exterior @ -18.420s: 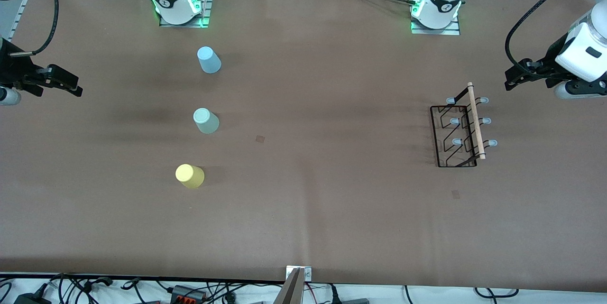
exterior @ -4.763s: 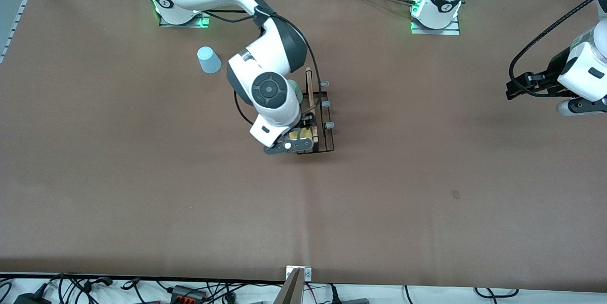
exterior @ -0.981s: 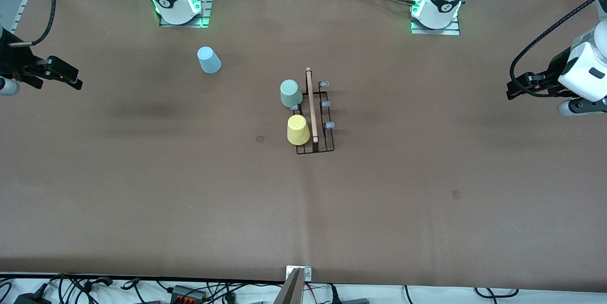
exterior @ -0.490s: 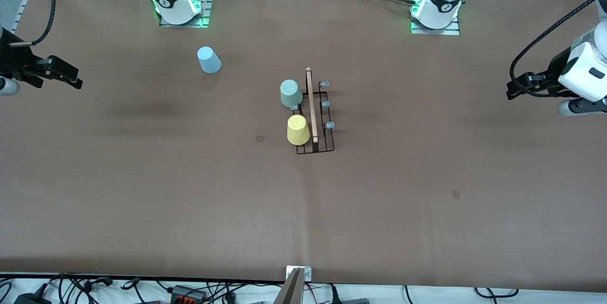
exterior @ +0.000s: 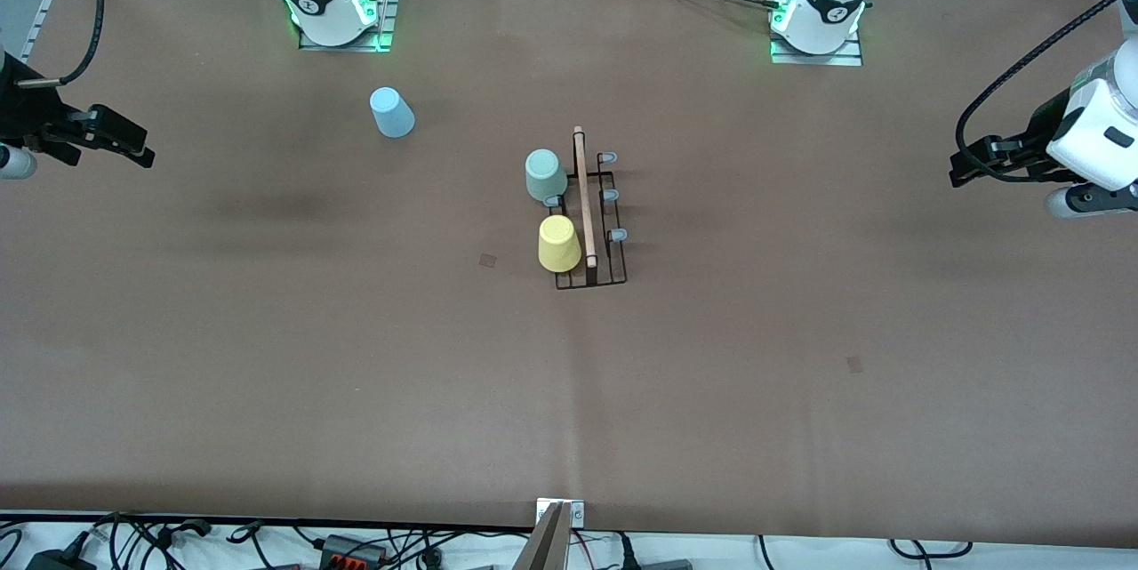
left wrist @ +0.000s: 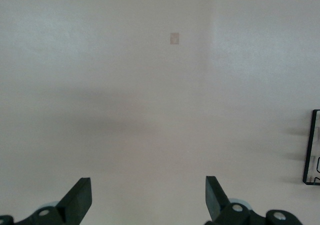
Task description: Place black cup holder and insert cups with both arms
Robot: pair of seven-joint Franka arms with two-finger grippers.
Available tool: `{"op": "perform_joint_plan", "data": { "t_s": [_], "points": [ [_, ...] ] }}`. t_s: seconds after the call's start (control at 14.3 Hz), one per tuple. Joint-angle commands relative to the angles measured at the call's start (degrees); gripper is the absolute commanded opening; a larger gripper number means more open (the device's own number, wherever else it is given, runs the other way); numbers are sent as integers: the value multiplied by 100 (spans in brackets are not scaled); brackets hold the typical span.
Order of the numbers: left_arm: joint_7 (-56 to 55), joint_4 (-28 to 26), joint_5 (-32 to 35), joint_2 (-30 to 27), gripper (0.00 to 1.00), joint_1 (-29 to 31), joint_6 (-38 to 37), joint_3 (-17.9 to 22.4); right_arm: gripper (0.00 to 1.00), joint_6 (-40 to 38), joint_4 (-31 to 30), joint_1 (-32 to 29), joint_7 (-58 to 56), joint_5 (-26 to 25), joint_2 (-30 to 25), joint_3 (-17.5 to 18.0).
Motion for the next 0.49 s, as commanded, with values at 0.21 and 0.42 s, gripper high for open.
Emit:
{"op": "perform_joint_plan", "data": {
  "t_s": [0.21,0.42],
  "points": [
    [126,-108,-159,-125,100,36,28,14,100,227,-389,-2,-47,-96,-234,29],
    [126,-108,-159,-125,100,36,28,14,100,218,-389,-2,-47,-96,-243,29]
  ]
}}
